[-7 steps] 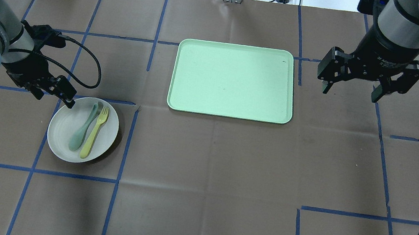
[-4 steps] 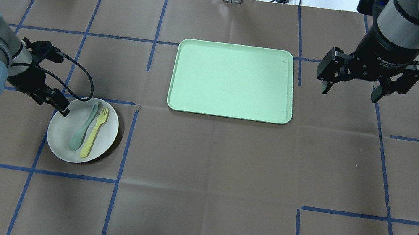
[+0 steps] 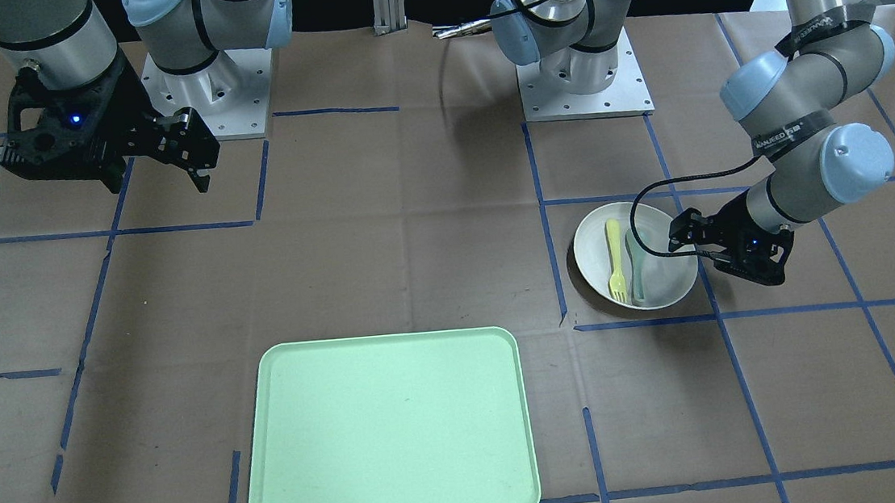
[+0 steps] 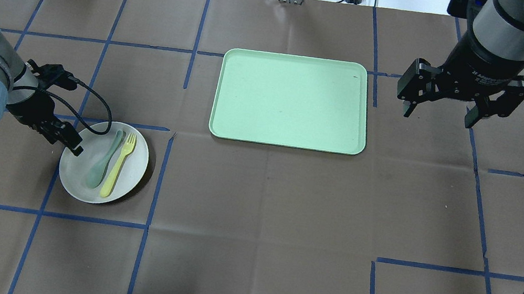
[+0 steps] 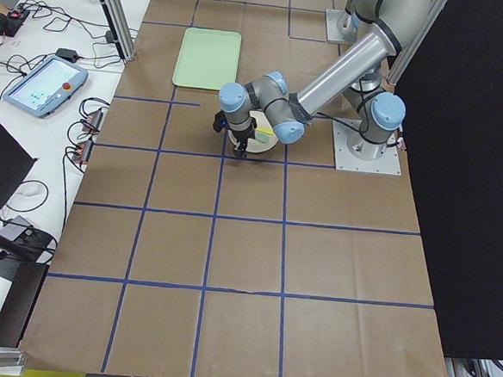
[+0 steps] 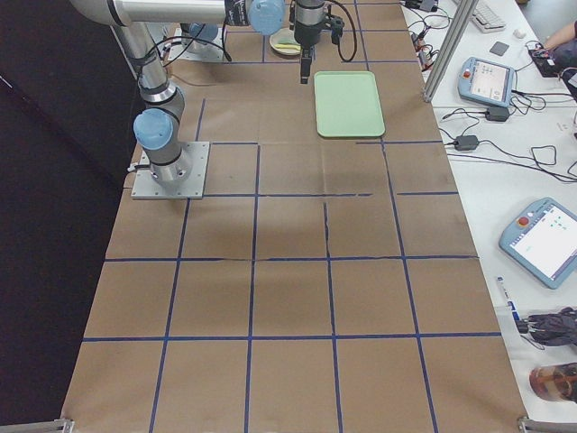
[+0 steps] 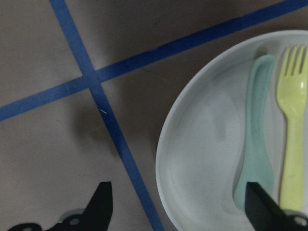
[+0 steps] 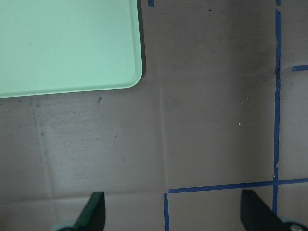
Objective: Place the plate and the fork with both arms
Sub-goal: 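Grip the edge of the white plate with the left gripper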
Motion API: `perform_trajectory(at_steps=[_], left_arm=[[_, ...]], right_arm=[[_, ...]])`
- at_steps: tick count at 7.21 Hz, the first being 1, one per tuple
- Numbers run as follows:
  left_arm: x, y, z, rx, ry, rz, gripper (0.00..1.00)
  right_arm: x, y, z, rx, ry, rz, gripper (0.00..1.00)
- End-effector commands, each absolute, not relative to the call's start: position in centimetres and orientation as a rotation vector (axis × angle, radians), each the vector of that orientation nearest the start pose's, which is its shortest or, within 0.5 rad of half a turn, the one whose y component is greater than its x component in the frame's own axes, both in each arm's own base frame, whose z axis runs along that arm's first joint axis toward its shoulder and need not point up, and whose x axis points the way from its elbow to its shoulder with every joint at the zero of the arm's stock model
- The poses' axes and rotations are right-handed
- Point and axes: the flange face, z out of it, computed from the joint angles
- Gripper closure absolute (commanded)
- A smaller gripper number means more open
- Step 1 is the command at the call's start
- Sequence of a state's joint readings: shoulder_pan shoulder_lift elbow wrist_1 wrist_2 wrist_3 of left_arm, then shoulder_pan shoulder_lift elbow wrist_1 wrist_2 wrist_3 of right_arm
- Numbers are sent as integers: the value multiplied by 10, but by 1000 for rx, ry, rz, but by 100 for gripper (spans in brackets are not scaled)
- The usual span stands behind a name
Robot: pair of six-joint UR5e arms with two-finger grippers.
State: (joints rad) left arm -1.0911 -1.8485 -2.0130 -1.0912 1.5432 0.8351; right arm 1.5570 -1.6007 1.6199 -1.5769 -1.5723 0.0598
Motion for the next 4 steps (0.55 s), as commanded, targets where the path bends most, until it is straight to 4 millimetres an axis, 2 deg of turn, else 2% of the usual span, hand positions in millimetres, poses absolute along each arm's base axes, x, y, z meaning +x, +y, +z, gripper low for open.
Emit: perform_trajectory(at_steps=[1, 3, 4], left_arm=[[105, -493, 184, 552, 3264, 310, 28], [103, -495, 177, 514, 3302, 301, 31], [103, -495, 177, 509, 3301, 302, 37]], right_arm=[[127, -478, 481, 116, 3141, 14, 0], [127, -479, 480, 116, 3141, 17, 0], [127, -480, 478, 116, 3141, 24, 0]])
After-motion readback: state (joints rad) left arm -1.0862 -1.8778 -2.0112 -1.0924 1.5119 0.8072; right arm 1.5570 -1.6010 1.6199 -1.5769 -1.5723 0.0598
